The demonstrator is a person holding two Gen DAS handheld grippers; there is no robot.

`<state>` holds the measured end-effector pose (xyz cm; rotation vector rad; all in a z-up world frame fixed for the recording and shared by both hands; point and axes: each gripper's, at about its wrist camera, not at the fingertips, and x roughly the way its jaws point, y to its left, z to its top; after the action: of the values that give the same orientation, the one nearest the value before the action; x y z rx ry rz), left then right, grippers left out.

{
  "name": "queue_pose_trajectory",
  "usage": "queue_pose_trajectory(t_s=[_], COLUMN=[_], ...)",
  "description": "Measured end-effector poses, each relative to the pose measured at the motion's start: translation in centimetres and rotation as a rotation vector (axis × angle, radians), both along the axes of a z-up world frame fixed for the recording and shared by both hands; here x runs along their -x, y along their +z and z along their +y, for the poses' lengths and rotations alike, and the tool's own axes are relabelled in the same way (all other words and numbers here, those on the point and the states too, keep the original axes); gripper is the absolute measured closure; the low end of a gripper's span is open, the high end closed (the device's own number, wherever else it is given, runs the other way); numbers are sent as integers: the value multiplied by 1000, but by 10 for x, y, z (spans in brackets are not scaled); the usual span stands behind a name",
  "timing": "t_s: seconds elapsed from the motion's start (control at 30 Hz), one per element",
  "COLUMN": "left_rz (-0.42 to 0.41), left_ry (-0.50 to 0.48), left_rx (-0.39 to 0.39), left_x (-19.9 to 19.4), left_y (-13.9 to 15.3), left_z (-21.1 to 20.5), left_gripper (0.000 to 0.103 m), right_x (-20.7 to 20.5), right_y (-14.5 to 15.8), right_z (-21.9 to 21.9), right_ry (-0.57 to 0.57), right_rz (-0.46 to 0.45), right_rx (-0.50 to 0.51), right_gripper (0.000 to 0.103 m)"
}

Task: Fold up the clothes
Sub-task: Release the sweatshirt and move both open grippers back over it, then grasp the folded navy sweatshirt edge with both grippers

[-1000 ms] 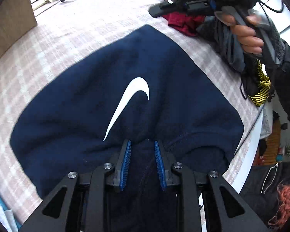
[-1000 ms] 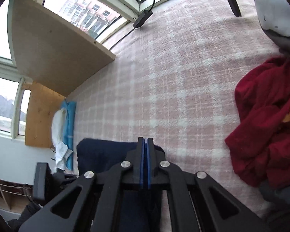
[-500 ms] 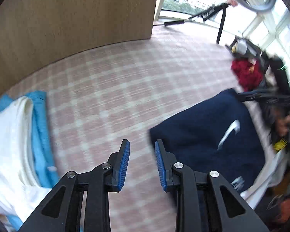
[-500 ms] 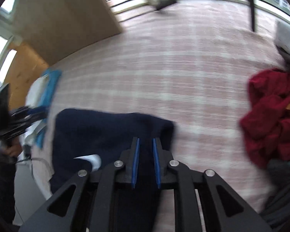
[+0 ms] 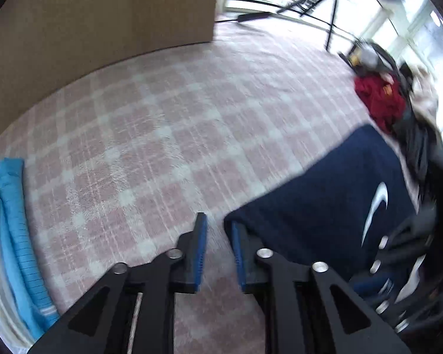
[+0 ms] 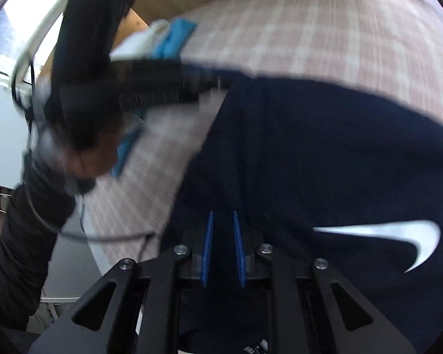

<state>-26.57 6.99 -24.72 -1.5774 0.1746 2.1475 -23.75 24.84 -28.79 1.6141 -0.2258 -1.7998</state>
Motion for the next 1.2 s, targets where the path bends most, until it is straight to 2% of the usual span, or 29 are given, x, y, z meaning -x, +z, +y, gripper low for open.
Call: queue_pose_trajectory(t_s=[0.1,0.13,0.17,0.23,0.37,0.43,0.47,0.5,0.53,0.57,0.6,0.63,0.7,0.77,0.87,0.97,1.07,1.2], left_rz=[5,28,27,9,19,-12,-21,-25,-40,-56,-73,-83,-69,-54,-86,-126,-140,-169], left_ry=[26,32,43,75,-2,-56,-78,-87,-72,-52,-18,17,66,86,126,145,147,156], left_rx=[10,47,42,-9,-109,-170,-182,-147,-80,-8,5,-25,-68,-67,-117,-158,-177,-184], left_x=[4,-3,-10,-25,-66,-82,-85,-88,-88,-88,-89,-92,-107,-133,-178,-204,-216,-216], left_y=[2,7,13,27,52,51,44,33,22,10,7,11,26,40,48,41,31,16], left_z=[-8,-12,-20,-34,-20,-6,7,15,20,26,20,11,-7,-21,-35,-32,-21,-10], left_gripper=[81,84,85,85,82,81,76,73,73,78,77,78,77,74,73,72,72,72], right_x=[2,6,11,24,44,50,52,54,52,50,45,38,8,-23,-72,-124,-147,-154], right_y=[13,19,26,36,30,18,12,8,11,14,20,27,42,58,73,62,39,21], right_z=[19,32,48,87,162,177,177,177,176,175,177,180,193,207,229,242,241,228], right_ry=[-12,-40,-75,-183,-416,-454,-443,-433,-424,-419,-429,-436,-435,-435,-446,-493,-528,-535], right_rz=[-8,22,58,113,78,63,61,68,96,117,118,120,120,119,114,67,-8,-37], right_rx=[32,31,17,-19,-30,-67,-104,-139,-166,-196,-235,-257,-210,-163,-114,-58,12,-11], right_gripper=[90,90,90,83,79,68,68,69,69,70,69,69,69,67,58,55,55,56])
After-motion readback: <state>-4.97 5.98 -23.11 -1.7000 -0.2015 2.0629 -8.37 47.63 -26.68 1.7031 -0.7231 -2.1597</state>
